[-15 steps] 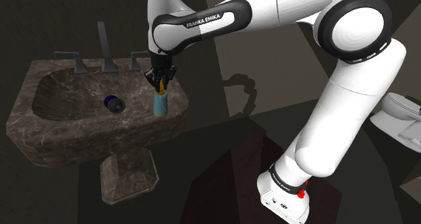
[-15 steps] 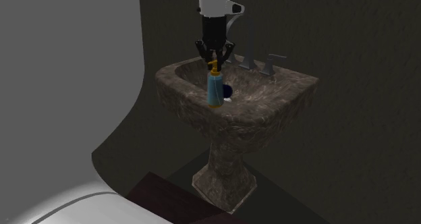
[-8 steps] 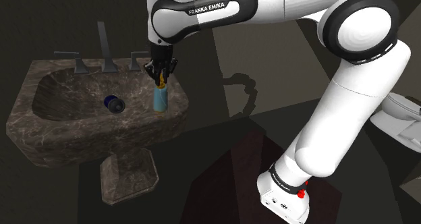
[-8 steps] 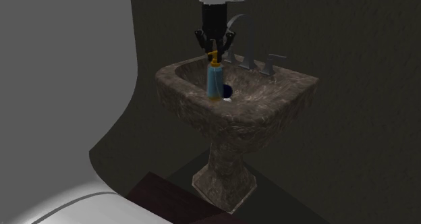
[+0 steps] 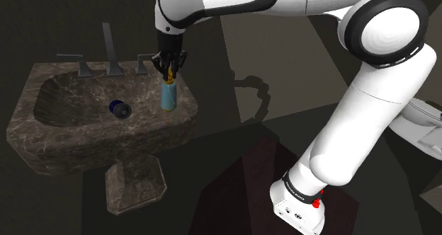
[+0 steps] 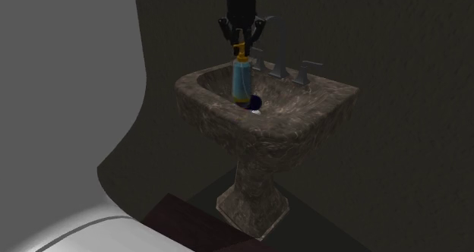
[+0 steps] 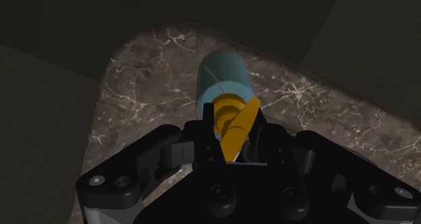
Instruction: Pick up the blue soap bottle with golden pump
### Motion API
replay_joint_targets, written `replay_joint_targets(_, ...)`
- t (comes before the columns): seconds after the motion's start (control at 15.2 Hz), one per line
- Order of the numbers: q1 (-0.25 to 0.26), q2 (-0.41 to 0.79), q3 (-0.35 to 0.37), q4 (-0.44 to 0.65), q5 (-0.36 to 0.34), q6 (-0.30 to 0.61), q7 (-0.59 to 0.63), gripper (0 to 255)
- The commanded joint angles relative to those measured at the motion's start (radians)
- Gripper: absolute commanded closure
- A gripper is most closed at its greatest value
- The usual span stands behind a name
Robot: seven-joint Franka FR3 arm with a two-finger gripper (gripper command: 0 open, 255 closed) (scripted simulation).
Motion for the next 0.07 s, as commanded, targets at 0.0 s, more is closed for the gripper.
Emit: replay_joint_targets(0.0,0.0,0.0,0.0,0.007,0.0,-0.008,-0.001,255)
